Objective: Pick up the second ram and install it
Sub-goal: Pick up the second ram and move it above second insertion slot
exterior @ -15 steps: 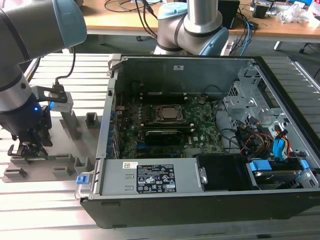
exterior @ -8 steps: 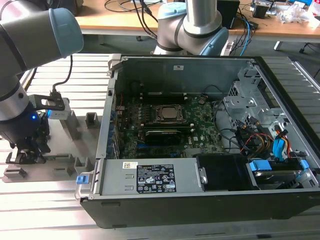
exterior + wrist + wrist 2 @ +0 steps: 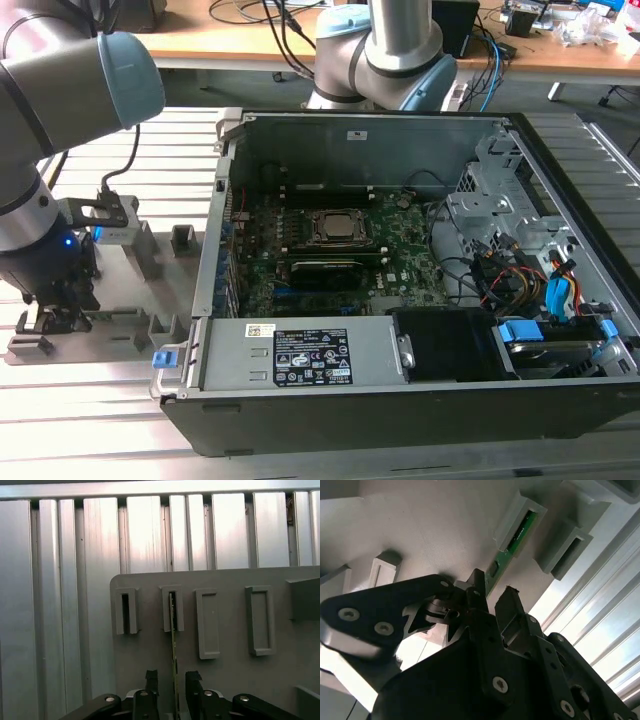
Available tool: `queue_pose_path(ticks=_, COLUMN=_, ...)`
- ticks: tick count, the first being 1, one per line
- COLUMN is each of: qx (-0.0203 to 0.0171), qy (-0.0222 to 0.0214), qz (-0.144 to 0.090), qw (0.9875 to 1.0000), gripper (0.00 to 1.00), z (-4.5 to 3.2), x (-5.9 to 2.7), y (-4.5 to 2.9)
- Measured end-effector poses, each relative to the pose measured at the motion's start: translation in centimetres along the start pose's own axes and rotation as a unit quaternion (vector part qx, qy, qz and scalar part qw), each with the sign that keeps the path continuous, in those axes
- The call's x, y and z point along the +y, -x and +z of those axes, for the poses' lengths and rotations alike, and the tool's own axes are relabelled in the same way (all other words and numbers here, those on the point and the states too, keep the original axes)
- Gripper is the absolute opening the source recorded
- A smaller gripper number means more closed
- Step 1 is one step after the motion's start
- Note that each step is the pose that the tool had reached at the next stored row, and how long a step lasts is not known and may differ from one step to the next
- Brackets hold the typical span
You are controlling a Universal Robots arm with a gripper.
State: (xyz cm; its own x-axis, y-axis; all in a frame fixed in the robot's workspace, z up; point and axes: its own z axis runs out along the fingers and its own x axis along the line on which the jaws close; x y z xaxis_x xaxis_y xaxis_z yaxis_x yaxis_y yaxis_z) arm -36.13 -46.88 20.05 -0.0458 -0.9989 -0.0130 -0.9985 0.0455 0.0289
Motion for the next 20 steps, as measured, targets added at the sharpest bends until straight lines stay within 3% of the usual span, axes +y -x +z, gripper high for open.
queue_pose_path(ticks=3, qx=0.0, qy=0.0, qz=0.0, qw=1.0, gripper=0.35, z=0.0, x=0.0, y=0.0)
queue_pose_path(ticks=7, qx=0.0, qy=0.0, qz=0.0, qw=1.0, gripper=0.14, z=0.0, x=0.0, y=0.0)
queue_pose_path(ticks=20, qx=0.0, qy=0.0, qz=0.0, qw=1.0, gripper=0.14, z=0.0, x=0.0, y=0.0)
